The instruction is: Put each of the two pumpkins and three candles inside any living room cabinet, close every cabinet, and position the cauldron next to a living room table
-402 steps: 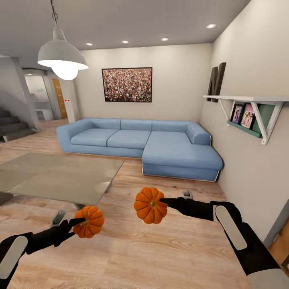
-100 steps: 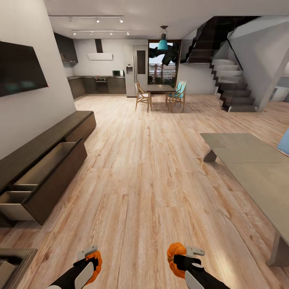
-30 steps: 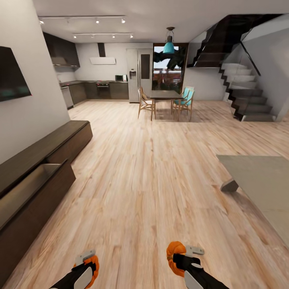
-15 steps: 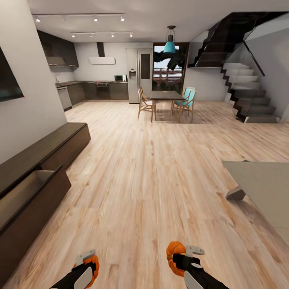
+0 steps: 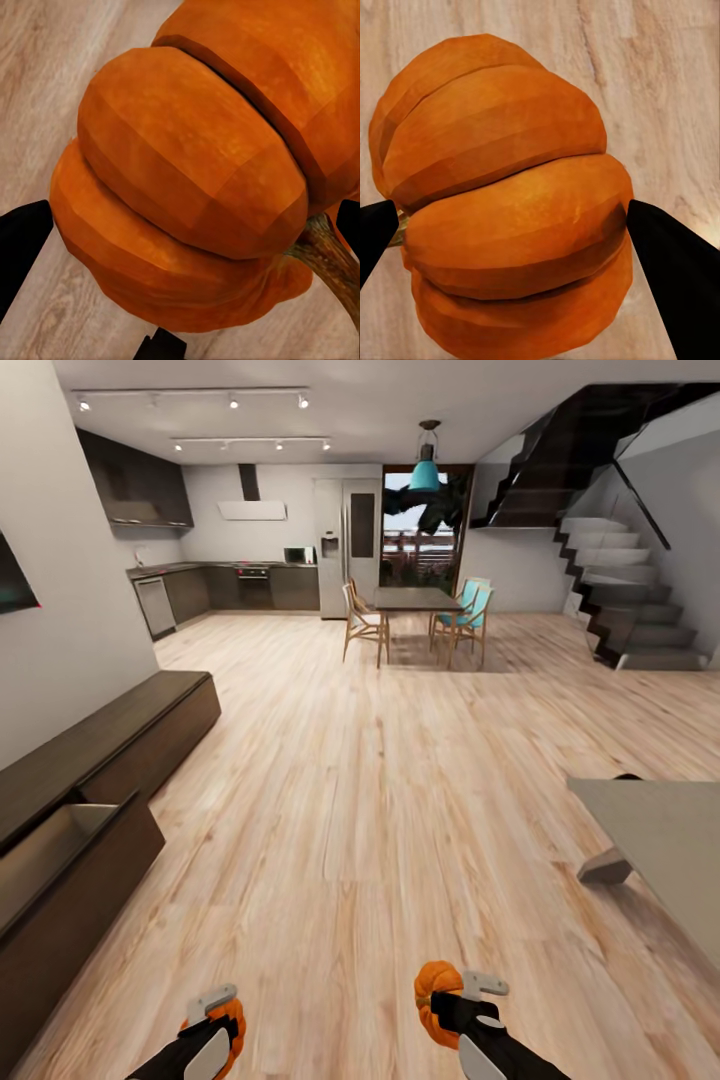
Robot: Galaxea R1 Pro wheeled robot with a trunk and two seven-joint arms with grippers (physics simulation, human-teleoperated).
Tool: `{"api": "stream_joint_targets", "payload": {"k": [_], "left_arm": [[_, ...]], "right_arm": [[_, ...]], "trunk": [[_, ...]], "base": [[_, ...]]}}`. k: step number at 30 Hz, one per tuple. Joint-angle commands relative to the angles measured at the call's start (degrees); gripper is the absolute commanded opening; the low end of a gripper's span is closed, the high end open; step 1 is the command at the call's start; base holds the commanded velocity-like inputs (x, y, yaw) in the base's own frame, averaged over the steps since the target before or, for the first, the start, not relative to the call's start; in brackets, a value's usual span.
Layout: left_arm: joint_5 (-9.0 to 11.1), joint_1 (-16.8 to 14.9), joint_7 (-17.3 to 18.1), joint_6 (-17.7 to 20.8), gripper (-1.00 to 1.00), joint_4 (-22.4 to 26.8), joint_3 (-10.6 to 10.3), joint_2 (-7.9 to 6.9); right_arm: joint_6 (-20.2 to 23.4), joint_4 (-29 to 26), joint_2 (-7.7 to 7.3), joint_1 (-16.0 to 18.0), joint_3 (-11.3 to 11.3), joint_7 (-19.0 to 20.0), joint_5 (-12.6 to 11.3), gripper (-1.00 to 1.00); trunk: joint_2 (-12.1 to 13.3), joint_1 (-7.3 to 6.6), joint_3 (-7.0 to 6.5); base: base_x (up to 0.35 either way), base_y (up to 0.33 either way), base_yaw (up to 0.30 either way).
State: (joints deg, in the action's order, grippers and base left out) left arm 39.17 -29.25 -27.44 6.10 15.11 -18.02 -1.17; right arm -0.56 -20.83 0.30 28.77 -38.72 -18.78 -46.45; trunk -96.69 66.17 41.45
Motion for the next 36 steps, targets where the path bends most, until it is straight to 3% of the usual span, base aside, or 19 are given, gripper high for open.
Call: {"api": "stream_joint_targets", "payload": {"k": [1,10,36], "left_arm": [[0.0,0.0,-0.5,0.4,-1.00,0.2,-0.5,-0.06],[0.0,0.0,-0.5,0.4,-1.00,0.2,-0.5,-0.06],[0.0,0.0,-0.5,0.4,-1.00,0.2,-0.5,0.47]], "right_arm": [[-0.1,-0.1,-0.03,0.1,-0.5,-0.4,-0.3,-1.00],[-0.1,-0.1,-0.03,0.1,-0.5,-0.4,-0.3,-1.00],[-0.1,2.0,0.85,0.1,-0.5,-0.4,0.1,-1.00]], "trunk": [[0.0,0.03,0.05],[0.0,0.03,0.05],[0.0,0.03,0.05]], "base": [[0.329,0.000,0.033],[0.324,-0.055,0.162],[0.272,-0.203,0.287]]}}
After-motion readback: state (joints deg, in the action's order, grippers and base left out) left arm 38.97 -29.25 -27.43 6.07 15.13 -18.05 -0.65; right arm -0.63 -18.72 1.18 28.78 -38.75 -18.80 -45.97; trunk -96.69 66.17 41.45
